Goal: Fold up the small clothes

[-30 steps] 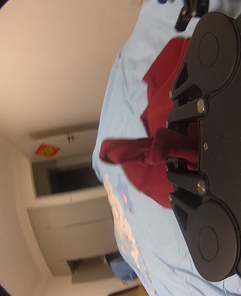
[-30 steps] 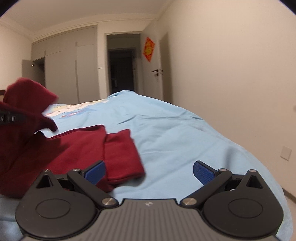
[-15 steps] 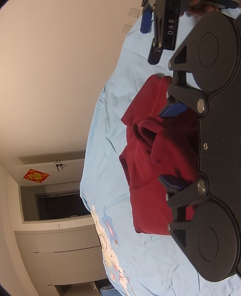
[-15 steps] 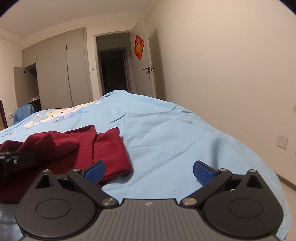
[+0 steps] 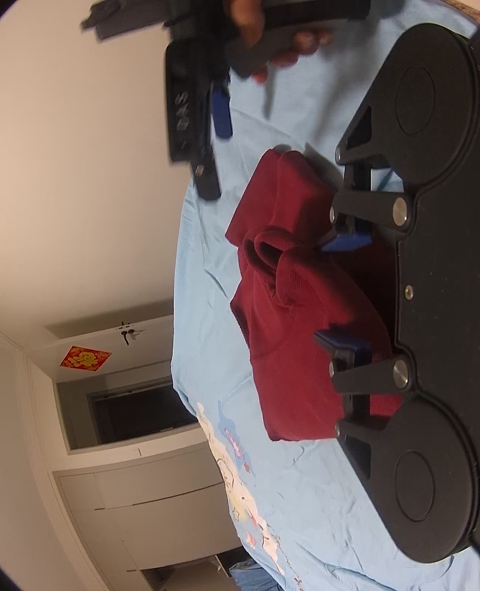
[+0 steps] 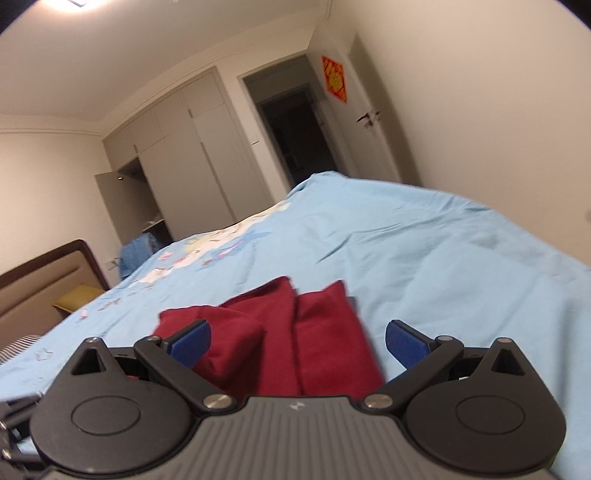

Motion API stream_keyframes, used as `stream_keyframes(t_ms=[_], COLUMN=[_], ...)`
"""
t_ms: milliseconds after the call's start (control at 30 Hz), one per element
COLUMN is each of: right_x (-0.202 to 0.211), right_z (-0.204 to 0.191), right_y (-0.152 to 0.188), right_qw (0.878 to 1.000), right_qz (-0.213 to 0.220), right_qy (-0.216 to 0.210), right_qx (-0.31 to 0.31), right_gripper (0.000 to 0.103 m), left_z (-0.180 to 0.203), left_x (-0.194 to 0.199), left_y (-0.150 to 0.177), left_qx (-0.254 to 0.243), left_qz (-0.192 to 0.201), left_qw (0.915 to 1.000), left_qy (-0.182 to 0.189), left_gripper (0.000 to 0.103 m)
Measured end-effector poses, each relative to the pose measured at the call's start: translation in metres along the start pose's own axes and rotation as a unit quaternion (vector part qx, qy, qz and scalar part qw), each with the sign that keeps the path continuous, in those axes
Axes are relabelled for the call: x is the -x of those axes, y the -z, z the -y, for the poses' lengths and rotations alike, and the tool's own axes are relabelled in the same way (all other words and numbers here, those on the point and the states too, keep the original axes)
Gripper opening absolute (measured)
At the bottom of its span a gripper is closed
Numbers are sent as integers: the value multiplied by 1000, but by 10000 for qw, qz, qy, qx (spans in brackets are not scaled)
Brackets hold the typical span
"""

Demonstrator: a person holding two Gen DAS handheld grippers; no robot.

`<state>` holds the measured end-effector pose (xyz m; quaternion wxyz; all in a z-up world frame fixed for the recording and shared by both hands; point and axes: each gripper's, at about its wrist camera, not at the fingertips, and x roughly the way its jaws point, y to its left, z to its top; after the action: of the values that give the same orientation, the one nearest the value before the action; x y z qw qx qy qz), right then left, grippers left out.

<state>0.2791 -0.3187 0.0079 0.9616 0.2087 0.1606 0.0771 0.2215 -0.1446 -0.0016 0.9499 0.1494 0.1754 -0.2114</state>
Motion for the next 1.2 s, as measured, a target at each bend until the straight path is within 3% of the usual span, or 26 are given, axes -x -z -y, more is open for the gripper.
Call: stream_keyframes(t_ms=[67, 167, 333, 567, 633, 900, 1200], right_x=[-17, -42, -72, -95, -95, -72, -63], right_z=[-5, -17, -31, -22, -21, -27, 12], right_y=[-3, -3, 3, 5, 4, -15, -32], right_qw=[9995, 9983, 9941, 9875, 9870, 9944, 9988], right_qz=[-178, -480, -905, -1374, -1341, -475, -216], right_qy=[-241, -277, -419, -773, -890, -747, -324], right_qx=[-28, 199, 428, 25, -16, 585, 307], right_gripper=[101, 86, 49, 22, 10, 7, 7], left_z=[2, 5, 8, 9, 10, 17, 45], left_x=[-3, -6, -7, -11, -12, -22, -49], left_y=[2, 5, 7, 9, 8, -11, -21], left_qx=[-12, -19, 34, 24, 36, 163, 4], left_qz=[-92, -159, -99, -14, 5, 252, 346], left_qw=[9999, 9998, 9999, 10000, 10000, 9993, 9969], left_qy=[60, 69, 21, 18, 25, 220, 710], left_gripper=[29, 19, 14, 12, 11, 9, 9])
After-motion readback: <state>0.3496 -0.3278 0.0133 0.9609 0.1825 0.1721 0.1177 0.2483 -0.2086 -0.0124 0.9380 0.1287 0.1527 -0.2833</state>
